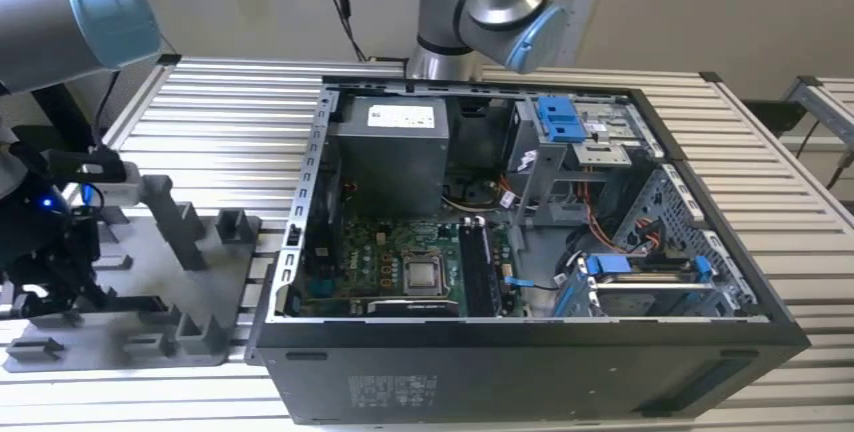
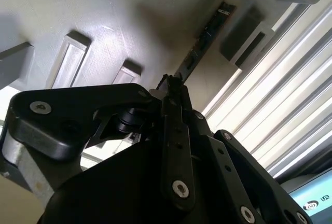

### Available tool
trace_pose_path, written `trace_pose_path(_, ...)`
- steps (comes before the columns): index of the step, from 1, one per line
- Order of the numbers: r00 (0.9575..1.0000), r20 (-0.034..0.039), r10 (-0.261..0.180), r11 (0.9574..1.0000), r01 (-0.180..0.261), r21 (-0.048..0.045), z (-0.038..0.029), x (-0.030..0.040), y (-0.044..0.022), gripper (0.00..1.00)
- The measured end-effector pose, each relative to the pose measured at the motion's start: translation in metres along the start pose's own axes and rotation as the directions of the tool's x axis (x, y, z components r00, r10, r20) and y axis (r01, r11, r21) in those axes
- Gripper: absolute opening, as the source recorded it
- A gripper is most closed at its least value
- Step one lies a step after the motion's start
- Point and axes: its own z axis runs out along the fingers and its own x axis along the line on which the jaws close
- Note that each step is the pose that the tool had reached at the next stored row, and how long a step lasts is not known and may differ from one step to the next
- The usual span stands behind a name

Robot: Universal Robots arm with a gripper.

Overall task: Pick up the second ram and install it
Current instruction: 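Pick up the second ram and move it above second insertion slot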

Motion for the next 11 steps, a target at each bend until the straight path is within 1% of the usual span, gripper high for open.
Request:
trace_pose_path(3, 1.0, 0.0004, 0.0, 1.0, 0.0, 0.0, -0.0031, 0.0001, -0.0001, 0.14)
trace_pose_path(5, 1.0, 0.0021, 0.0, 1.0, 0.0, 0.0001, -0.005, 0.0001, -0.0001, 0.14)
trace_pose_path(8, 1.0, 0.006, 0.001, 1.0, -0.001, 0.0001, -0.0087, 0.0002, -0.0002, 0.14)
trace_pose_path(11, 0.9999, 0.0134, 0.003, 1.0, -0.003, 0.0002, -0.012, 0.0003, -0.0002, 0.14)
